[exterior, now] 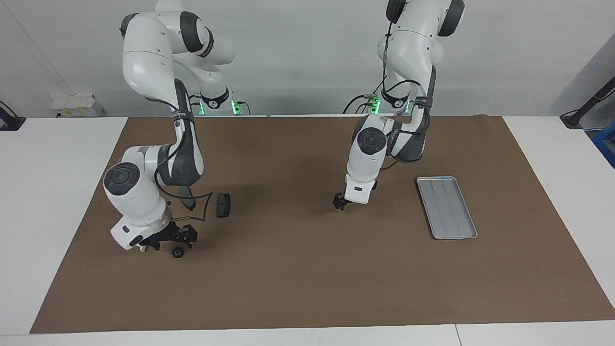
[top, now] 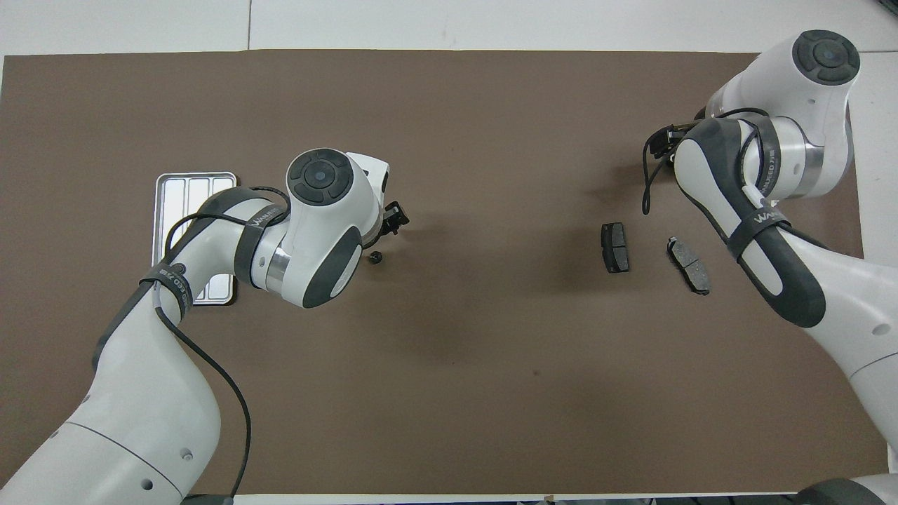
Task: Pick bearing gear from pile to tray
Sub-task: 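Close the left gripper on the black ring and lift it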
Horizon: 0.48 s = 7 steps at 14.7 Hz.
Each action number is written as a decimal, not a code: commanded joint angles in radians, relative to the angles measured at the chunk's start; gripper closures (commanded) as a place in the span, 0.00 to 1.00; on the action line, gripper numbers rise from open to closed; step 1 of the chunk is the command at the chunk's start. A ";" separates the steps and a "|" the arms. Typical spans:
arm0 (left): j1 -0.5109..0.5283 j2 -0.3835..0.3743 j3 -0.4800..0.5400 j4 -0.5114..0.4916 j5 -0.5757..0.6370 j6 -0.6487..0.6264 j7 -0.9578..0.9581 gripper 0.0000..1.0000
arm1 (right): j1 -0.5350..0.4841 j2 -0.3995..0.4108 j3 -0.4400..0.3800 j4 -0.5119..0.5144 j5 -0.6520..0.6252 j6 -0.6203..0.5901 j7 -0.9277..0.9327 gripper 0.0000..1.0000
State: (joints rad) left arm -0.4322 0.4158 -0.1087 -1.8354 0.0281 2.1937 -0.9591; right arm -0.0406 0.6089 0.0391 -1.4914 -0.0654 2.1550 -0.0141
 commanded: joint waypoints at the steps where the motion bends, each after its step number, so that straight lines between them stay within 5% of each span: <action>1: -0.023 -0.049 0.012 -0.062 0.015 0.029 -0.036 0.00 | -0.022 0.018 0.015 -0.016 -0.014 0.057 -0.023 0.00; 7: -0.028 -0.063 0.012 -0.123 0.013 0.093 -0.075 0.28 | -0.025 0.026 0.015 -0.053 -0.014 0.120 -0.023 0.00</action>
State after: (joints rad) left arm -0.4473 0.3967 -0.1089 -1.8826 0.0282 2.2327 -0.9988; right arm -0.0461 0.6431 0.0390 -1.5110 -0.0658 2.2307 -0.0141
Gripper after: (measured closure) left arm 0.189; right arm 0.000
